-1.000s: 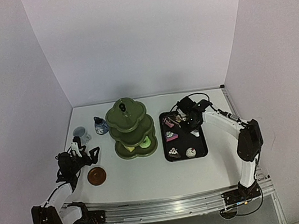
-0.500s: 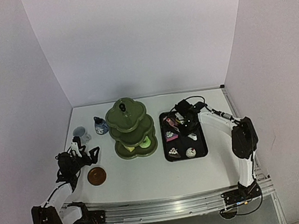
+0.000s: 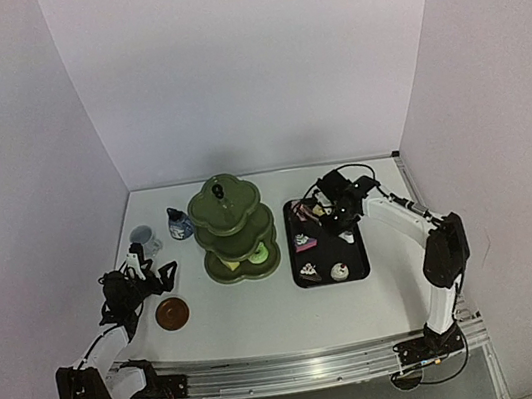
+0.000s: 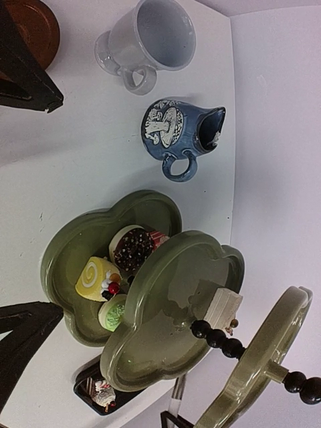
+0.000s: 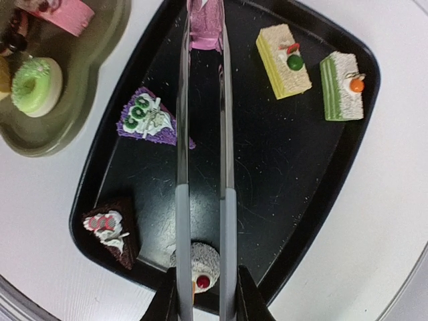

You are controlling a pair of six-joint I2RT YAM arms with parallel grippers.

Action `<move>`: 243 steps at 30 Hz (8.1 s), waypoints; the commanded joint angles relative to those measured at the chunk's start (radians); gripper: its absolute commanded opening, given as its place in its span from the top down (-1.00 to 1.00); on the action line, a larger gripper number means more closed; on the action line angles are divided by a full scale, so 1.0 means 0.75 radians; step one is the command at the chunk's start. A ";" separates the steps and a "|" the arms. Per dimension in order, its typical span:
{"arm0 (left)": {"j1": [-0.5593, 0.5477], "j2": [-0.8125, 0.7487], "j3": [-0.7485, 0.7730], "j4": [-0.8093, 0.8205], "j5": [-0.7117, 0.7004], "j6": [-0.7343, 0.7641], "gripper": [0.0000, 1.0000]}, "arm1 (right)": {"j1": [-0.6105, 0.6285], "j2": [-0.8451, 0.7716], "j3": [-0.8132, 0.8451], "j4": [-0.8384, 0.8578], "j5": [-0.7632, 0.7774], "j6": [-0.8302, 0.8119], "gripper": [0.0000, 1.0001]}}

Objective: Serve the afternoon tea

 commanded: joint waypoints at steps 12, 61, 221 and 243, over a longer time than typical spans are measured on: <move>-0.005 -0.002 0.047 0.027 0.002 0.010 -0.99 | 0.285 -0.224 0.311 -0.347 0.094 0.050 1.00; -0.004 -0.016 0.042 0.018 -0.006 0.027 -0.99 | 0.365 0.116 0.718 -0.397 0.034 -0.073 0.34; 0.116 -0.154 -0.030 -0.048 -0.123 -0.274 -0.99 | 0.682 0.538 1.044 -0.180 0.471 -0.093 1.00; 0.115 -0.149 -0.027 -0.046 -0.127 -0.271 -0.99 | 0.657 0.512 0.956 -0.166 0.395 -0.093 0.57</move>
